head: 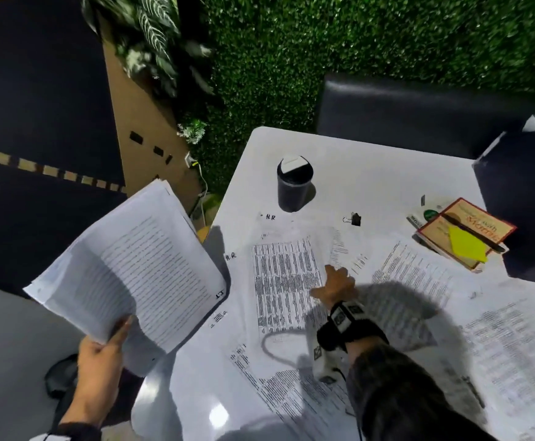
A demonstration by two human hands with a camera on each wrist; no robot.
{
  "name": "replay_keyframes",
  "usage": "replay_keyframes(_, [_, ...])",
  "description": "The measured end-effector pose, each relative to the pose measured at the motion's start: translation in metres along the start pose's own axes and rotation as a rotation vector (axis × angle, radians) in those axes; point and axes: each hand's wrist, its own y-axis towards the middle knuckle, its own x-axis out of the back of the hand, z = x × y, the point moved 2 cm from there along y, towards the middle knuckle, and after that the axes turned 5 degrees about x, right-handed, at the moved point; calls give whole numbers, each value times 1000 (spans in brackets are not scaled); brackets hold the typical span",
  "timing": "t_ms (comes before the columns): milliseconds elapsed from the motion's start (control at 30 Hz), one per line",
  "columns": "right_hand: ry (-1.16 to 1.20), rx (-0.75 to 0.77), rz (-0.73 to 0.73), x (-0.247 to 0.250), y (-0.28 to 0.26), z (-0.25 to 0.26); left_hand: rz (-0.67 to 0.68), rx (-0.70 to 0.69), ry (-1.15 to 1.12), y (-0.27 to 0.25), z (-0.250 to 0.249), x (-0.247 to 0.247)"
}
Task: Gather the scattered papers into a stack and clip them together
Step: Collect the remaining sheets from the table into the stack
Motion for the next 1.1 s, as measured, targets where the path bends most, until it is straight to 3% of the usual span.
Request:
replay_keyframes(100, [-23, -68, -58, -11, -8, 5, 7, 3, 1, 3, 2, 11])
replay_keyframes(300, [272, -61, -19, -14, -2, -4, 3, -43, 14, 11, -1, 16])
replay_keyframes(567, [754, 227, -139, 58, -46, -1, 20, -101, -22, 36, -21, -1])
replay_keyframes(733, [946, 357, -62, 93, -80, -15, 155, -142, -17, 40, -37, -33])
replay_keyframes(833, [1036, 328, -55, 99, -89, -28, 262, -134, -7, 29, -51, -66])
replay_keyframes(933, [1097, 289, -99, 93, -96, -33, 457, -100, -8, 11, -60, -100])
replay_keyframes(1100, [1235, 105, -151, 62, -98, -30, 722, 28, 4, -9, -46, -136])
